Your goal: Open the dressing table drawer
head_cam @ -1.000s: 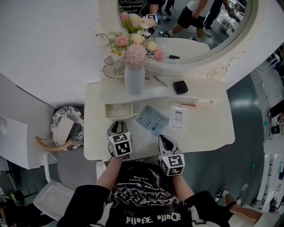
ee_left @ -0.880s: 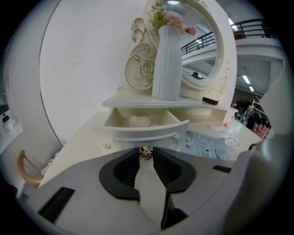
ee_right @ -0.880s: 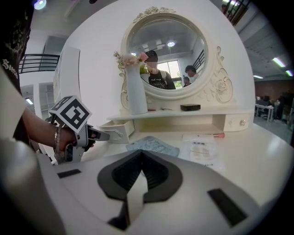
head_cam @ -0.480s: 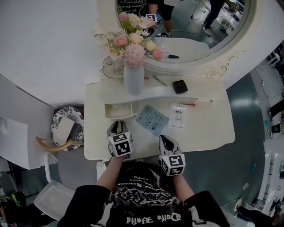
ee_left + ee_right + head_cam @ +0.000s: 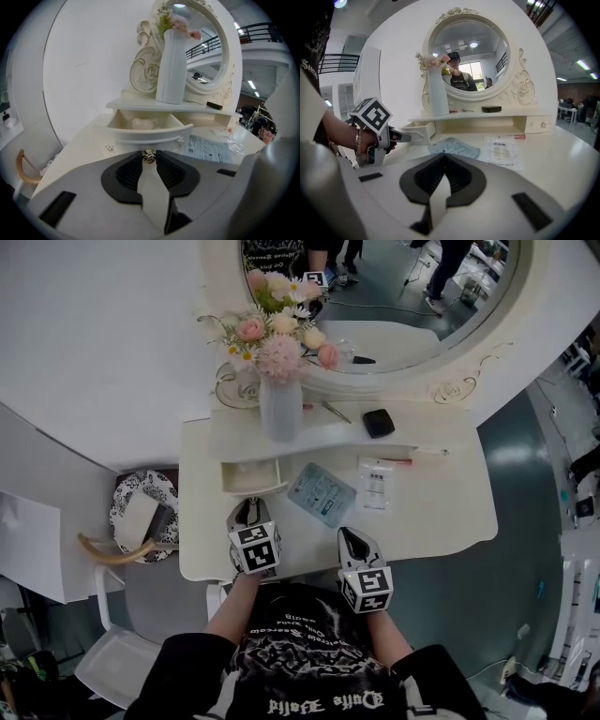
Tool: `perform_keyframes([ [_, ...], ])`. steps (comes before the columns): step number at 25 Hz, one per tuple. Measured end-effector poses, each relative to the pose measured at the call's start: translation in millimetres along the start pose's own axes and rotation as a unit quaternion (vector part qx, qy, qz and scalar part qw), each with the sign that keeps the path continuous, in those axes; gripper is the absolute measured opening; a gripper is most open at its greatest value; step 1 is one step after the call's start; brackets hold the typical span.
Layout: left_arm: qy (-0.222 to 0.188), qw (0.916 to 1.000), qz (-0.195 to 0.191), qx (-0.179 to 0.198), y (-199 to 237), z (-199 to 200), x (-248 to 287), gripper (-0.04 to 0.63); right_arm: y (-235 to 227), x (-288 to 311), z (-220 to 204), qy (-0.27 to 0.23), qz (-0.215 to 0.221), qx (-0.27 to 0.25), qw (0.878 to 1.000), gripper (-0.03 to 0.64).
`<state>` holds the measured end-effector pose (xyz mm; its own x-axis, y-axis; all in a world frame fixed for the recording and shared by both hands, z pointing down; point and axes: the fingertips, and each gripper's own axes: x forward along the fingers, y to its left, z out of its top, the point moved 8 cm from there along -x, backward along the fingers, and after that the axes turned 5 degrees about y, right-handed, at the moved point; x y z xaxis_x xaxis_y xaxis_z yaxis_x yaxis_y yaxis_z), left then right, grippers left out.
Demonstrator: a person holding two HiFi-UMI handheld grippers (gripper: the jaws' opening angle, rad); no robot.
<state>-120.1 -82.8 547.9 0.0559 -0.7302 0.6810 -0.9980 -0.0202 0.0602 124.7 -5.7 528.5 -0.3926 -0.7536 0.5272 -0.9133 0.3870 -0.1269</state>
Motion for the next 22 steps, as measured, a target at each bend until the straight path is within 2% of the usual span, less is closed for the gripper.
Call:
perform_keyframes([
  [8, -0.012, 0.9999, -0.004, 0.010, 0.7, -2.2, -2.1, 0.103, 0.9, -0.8, -2.6, 0.000, -0.002, 0.003, 1.000, 0.010],
  [14, -0.012, 0.9999, -0.012, -0.001, 0.2, -0.5, -4.6, 0.103, 2.0, -1.0, -1.9, -0.002, -0.003, 0.004, 1.000, 0.011],
  [18, -0.018, 0.9992, -0.034, -0.013, 1.4, -5.3, -5.6, 0.155, 3.8, 0.8, -1.9, -0.001, -0.001, 0.005, 1.000, 0.011],
  [22, -0.021, 0.9986, -0.046, -0.018, 4.1, -8.9, -10.5, 0.161, 3.5, 3.8, -2.2, 0.004, 0.000, 0.012, 1.000, 0.011],
])
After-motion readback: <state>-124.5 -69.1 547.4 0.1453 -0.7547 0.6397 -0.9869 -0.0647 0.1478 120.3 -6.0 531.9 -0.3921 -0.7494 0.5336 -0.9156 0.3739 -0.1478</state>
